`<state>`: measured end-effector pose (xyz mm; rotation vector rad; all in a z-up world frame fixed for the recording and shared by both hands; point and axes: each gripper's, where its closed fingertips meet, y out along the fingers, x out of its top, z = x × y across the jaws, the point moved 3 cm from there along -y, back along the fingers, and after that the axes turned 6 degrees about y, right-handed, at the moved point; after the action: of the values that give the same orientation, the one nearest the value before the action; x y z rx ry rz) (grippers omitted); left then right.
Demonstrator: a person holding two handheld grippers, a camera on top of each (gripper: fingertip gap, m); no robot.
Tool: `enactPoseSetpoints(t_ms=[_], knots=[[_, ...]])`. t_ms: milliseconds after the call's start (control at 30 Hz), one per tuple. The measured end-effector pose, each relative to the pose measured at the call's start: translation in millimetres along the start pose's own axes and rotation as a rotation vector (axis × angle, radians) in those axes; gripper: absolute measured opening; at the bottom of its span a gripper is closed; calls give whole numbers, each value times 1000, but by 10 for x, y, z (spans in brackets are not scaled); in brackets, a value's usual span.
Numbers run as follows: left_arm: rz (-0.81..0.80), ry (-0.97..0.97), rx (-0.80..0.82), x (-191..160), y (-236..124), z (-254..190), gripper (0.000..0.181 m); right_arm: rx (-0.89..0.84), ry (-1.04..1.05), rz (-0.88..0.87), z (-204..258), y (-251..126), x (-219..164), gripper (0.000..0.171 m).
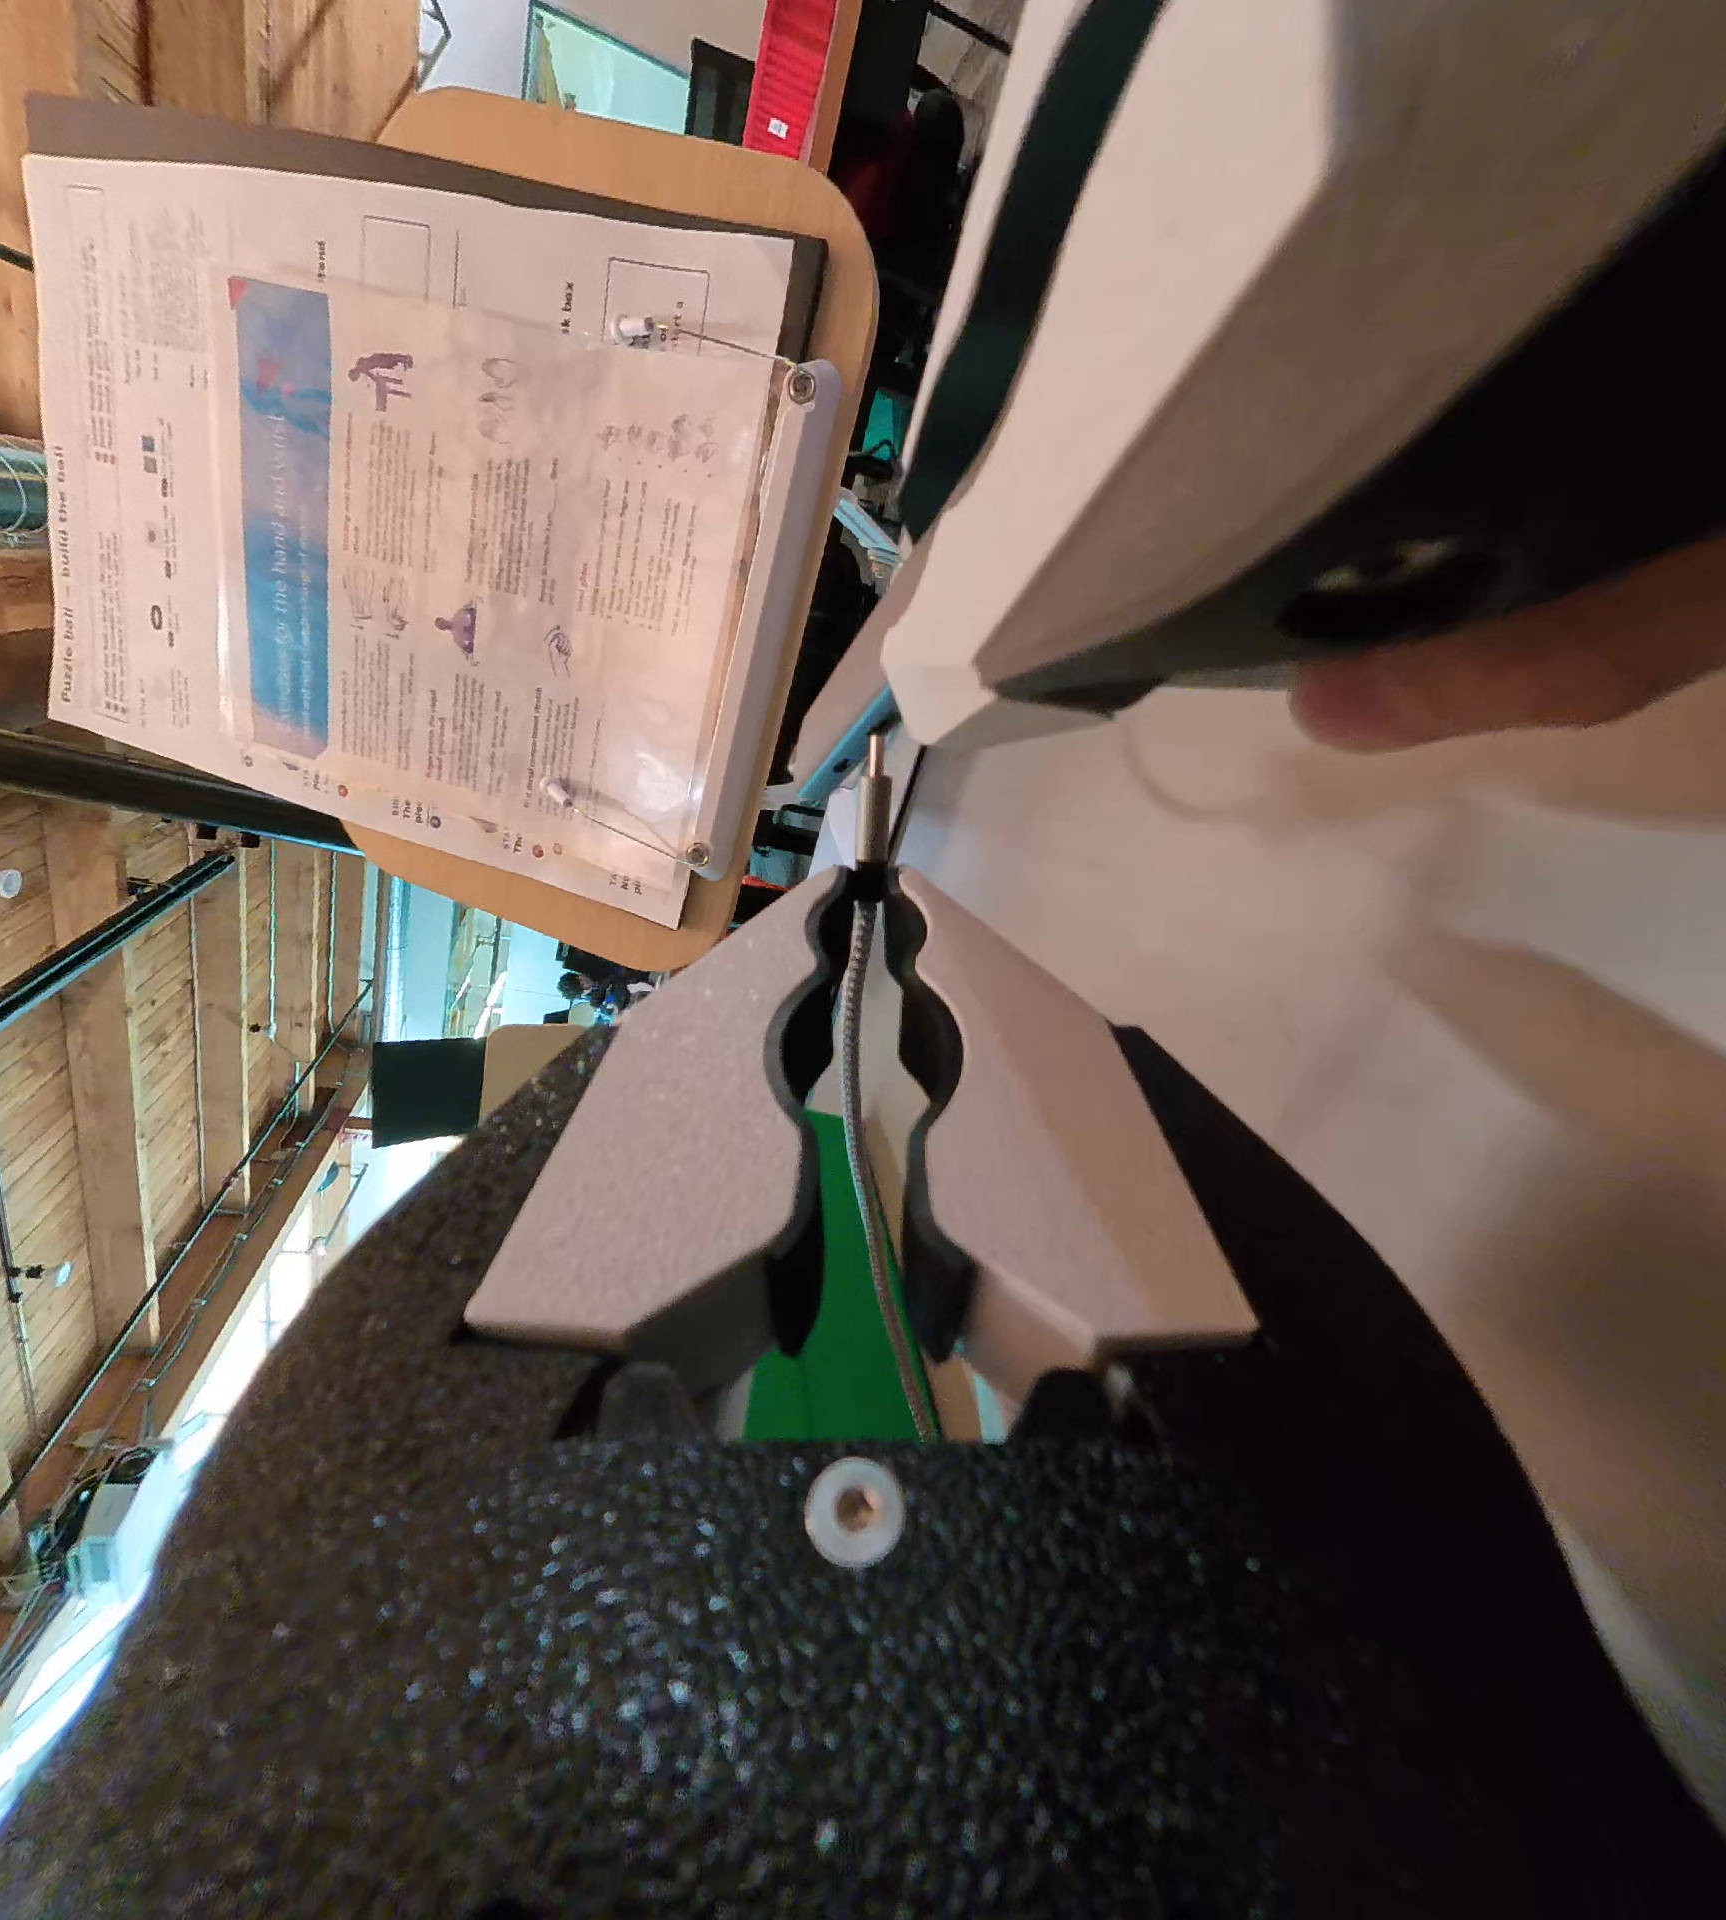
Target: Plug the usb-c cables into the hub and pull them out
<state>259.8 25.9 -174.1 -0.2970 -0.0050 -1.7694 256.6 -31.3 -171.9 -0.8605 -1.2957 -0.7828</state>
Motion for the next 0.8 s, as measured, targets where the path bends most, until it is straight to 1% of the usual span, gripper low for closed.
enactPoseSetpoints(t_ms=[33,367,600,633,667,700,767,800], knots=[[-1,-2,-1,-1,1,0,3,2,1,3,6,2,-6,22],[41,40,10,-28,7,-23,2,-30,-59,26,47,25,-26,22],[25,13,-4,-33,26,-32,3,-37,-70,41,26,30,-41,22],[9,-16,-29,-38,42,-49,3,-43,-65,47,0,27,-42,22],[-33,-57,-104,-24,58,-117,3,-51,-63,41,-40,15,-26,22],[-98,-97,-215,11,59,-223,4,-61,-60,31,-94,-3,-2,22],[-140,-237,-451,0,28,-419,5,-75,-59,28,-206,-37,12,22],[-176,-264,-583,12,-27,-519,6,-79,-54,30,-252,-50,10,22]])
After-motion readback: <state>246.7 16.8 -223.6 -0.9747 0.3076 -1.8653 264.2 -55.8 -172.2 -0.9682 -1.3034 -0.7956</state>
